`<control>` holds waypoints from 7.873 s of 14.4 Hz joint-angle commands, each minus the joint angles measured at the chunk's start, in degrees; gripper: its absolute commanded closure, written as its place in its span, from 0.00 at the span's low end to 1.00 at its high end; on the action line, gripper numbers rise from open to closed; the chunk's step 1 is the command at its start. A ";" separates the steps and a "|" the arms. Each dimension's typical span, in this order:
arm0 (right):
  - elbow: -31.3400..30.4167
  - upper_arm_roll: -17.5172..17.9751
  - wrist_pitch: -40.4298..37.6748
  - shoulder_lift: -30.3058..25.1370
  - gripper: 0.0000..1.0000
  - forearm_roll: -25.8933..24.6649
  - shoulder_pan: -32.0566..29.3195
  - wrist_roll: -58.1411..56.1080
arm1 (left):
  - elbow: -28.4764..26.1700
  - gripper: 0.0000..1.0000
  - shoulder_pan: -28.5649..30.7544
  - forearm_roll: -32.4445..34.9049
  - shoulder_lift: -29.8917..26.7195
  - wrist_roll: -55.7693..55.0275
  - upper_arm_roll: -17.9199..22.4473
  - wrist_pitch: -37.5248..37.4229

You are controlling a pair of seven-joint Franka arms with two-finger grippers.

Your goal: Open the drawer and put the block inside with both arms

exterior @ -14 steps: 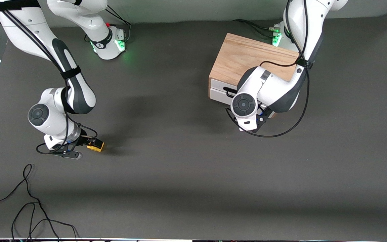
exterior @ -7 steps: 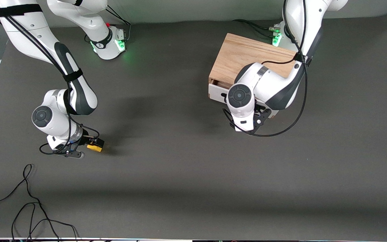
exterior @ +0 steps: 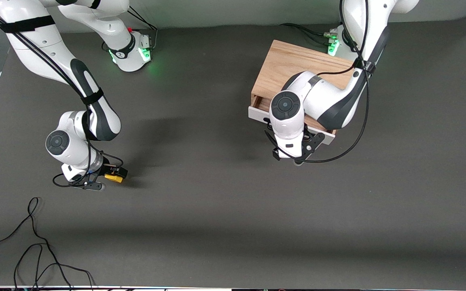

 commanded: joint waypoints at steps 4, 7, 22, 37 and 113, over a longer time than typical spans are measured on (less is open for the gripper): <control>0.27 -0.11 0.87 0.23 0.51 1.08 -0.36 -2.27 | 0.63 0.02 -0.27 2.27 -0.49 -0.16 0.69 1.00; 0.62 -0.11 0.52 0.14 0.66 1.08 -0.36 -2.18 | 3.69 0.02 -0.35 1.65 -0.76 0.10 0.60 -8.20; 5.54 -0.11 -5.97 -1.18 1.00 0.99 -0.28 -2.97 | 4.75 0.03 0.88 -3.98 5.75 3.71 0.69 -5.96; 29.18 0.07 -31.99 -1.35 1.00 0.90 2.09 -1.92 | 10.65 0.02 0.88 -1.07 5.13 3.80 0.95 0.20; 24.26 0.77 -56.86 -30.71 0.00 -0.50 0.43 -7.80 | 4.15 0.00 28.74 -11.18 -28.71 85.54 3.15 -26.25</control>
